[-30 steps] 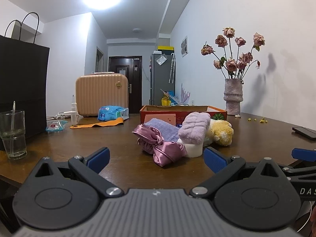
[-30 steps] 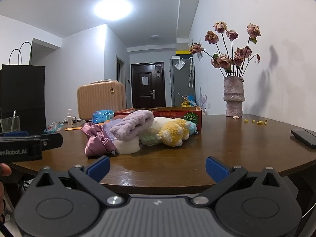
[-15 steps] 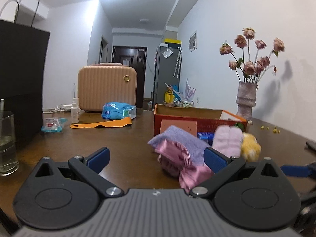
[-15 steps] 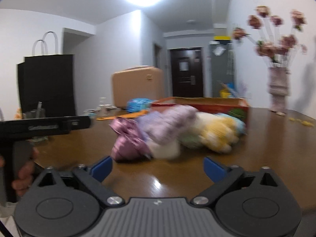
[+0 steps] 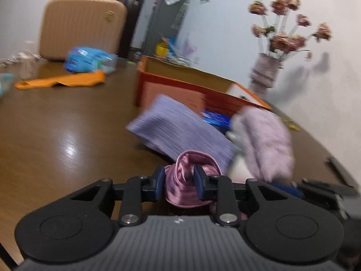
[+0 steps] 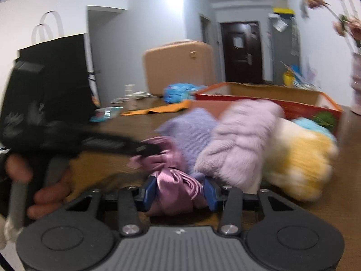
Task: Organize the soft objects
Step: 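Close the left tool on a pink satin scrunchie while the right tool grasps the other, then carry both pink scrunchies into the cardboard box and open both tools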
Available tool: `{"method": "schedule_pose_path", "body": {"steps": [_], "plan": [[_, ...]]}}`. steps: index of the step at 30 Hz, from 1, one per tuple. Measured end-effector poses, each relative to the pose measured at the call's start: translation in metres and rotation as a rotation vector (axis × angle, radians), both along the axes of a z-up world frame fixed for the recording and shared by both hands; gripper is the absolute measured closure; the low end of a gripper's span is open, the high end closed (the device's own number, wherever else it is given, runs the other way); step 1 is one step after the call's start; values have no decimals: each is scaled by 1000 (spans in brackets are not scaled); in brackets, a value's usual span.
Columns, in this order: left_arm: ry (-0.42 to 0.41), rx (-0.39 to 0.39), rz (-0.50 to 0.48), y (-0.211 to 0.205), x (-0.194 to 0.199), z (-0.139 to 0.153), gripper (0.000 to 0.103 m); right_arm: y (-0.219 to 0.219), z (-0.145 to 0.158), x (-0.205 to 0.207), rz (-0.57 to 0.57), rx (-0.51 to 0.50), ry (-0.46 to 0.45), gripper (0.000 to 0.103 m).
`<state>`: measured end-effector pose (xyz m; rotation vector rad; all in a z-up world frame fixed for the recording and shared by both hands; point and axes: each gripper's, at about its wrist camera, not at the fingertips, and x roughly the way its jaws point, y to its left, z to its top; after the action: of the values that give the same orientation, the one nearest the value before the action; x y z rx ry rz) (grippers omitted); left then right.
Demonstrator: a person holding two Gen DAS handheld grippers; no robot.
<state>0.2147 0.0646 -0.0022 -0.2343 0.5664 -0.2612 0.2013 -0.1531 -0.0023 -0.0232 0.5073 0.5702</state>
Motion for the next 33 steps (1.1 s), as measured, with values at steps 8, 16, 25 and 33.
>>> {"method": "schedule_pose_path", "body": {"steps": [8,16,25,33], "plan": [[25,-50,-136,-44,-7,-2,74,-44,5,-6,-112,-14,29,45],[18,-15,-174,-50,-16,8,90,-37,0,1,-134,51,51,79],[-171,-98,-162,-31,48,108,90,-43,104,61,-5,59,-149,81],[-32,-8,40,-12,259,136,91,11,143,287,52,14,-4,81]]}}
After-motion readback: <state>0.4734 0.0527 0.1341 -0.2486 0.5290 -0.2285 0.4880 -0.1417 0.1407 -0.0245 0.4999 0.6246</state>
